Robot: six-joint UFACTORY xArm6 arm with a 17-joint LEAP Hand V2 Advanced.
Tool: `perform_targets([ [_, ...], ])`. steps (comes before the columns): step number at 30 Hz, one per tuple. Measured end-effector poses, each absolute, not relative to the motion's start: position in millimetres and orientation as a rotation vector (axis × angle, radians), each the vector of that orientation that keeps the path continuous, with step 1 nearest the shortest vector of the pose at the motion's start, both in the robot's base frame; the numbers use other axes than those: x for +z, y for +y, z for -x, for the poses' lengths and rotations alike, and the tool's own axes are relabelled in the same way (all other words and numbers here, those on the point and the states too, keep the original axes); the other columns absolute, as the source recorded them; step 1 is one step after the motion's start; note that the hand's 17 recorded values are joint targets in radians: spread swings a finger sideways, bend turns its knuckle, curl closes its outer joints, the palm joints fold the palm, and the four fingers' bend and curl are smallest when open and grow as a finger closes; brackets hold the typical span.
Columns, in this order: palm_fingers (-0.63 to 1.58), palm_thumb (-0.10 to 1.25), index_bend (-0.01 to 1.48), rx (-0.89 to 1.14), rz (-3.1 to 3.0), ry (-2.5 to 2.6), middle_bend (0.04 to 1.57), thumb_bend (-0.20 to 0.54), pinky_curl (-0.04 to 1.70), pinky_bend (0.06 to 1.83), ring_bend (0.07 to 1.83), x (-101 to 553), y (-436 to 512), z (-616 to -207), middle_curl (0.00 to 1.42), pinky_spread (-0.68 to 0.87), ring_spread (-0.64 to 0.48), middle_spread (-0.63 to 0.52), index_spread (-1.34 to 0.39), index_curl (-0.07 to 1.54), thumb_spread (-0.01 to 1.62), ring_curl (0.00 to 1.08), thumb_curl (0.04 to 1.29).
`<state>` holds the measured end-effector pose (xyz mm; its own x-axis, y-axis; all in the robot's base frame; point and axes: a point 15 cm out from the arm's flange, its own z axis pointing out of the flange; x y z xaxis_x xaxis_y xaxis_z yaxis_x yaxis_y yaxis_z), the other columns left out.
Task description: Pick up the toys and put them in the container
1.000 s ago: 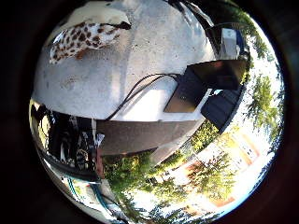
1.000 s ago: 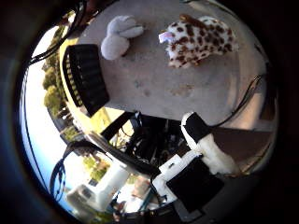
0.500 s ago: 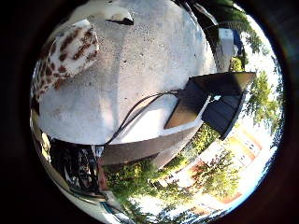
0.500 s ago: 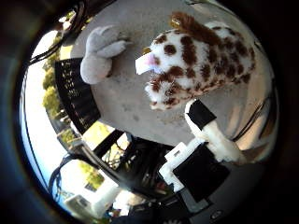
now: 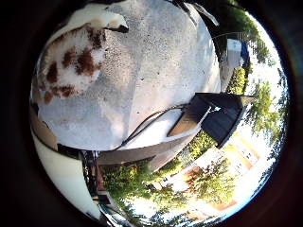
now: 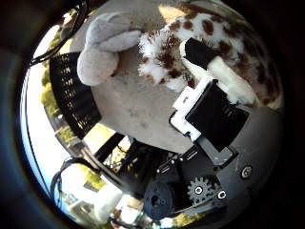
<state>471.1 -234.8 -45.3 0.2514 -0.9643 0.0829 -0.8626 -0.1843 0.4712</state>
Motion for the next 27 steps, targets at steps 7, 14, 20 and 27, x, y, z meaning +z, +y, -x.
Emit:
perform_targets([
  [7, 1.01, 0.87, 0.3, -0.408, -2.02, -1.573, 0.95, -0.008, 0.5, 1.26, 1.28, -22, -233, -461, 0.88, 0.29, -0.04, -0.24, -0.59, 0.15, 1.01, 0.72, 0.48],
  [14, 0.96, 1.02, 0.51, -0.42, -1.996, -1.593, 1.04, 0.016, 0.64, 1.44, 1.33, -15, -235, -457, 1.02, 0.22, -0.09, -0.27, -0.79, 0.16, 1.03, 0.79, 0.59],
  [20, 0.9, 1.03, 0.64, -0.463, -1.958, -1.619, 1.09, -0.002, 0.72, 1.5, 1.38, 1, -248, -444, 1.08, 0.19, -0.12, -0.27, -0.91, 0.17, 1.07, 0.83, 0.65],
  [27, 0.3, 0.73, 0.66, -0.494, -1.935, -1.649, 0.89, -0.092, 0.78, 1.33, 1.31, 14, -261, -430, 1.03, 0.2, -0.03, -0.24, -0.74, 0.22, 1.13, 0.81, 0.53],
])
